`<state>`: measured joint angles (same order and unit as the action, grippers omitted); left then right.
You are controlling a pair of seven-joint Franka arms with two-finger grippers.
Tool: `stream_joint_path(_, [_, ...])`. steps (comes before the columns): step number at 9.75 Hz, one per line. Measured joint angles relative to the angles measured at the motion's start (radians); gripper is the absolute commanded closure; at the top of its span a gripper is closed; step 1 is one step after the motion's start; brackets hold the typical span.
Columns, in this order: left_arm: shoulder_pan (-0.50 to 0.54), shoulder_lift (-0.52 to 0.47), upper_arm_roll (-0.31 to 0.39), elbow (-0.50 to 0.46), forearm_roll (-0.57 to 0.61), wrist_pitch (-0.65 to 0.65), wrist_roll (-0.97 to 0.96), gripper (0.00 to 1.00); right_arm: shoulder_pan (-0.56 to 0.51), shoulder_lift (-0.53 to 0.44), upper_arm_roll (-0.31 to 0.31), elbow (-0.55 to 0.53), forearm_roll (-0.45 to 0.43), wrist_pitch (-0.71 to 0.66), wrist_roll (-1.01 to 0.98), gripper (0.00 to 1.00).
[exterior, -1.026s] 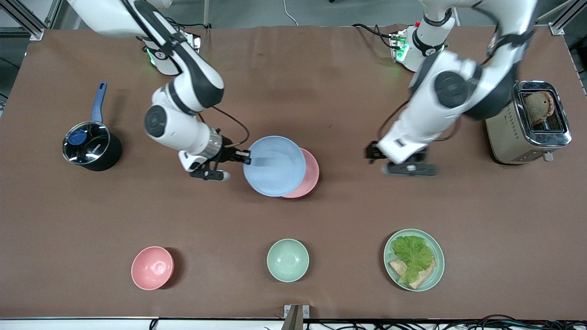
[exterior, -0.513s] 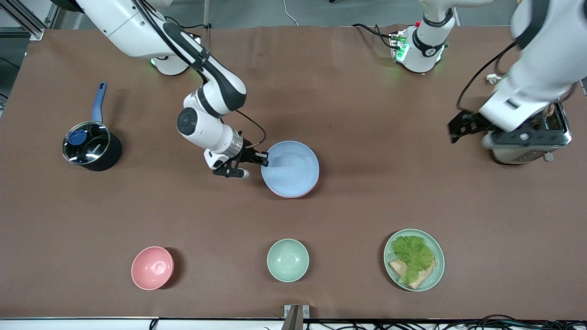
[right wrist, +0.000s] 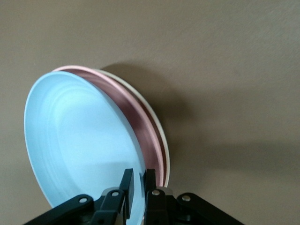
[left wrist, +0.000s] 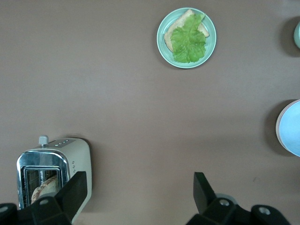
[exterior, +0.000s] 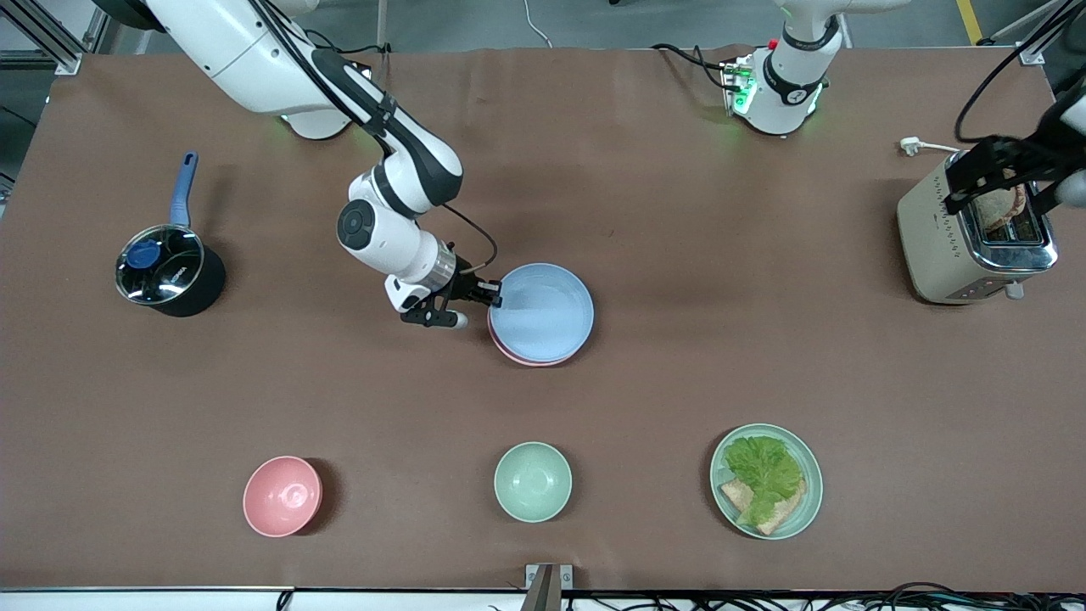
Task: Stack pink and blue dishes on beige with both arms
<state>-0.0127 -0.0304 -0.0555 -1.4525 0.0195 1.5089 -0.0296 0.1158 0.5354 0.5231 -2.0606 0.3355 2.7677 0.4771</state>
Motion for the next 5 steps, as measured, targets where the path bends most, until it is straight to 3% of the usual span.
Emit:
stream_joint_path(1, [0.003,0.0,0.006,0.026,-0.004,-0.026,0.002,0.0,-0.008,-0.001,-0.003,0.002,0.0,0.003,-0.001,0.0])
stream_joint_path(3, [0.002,-0.001,0.022,0.04,-0.008,-0.077,0.019,0.0,-0.035,-0.031,-0.005,0.017,-0.006,-0.037,-0.006,0.0])
stream_joint_path(5, [-0.007,-0.005,0.054,0.04,-0.044,-0.089,0.028,0.0,-0.073,-0.163,-0.047,0.04,-0.111,-0.231,-0.008,0.0])
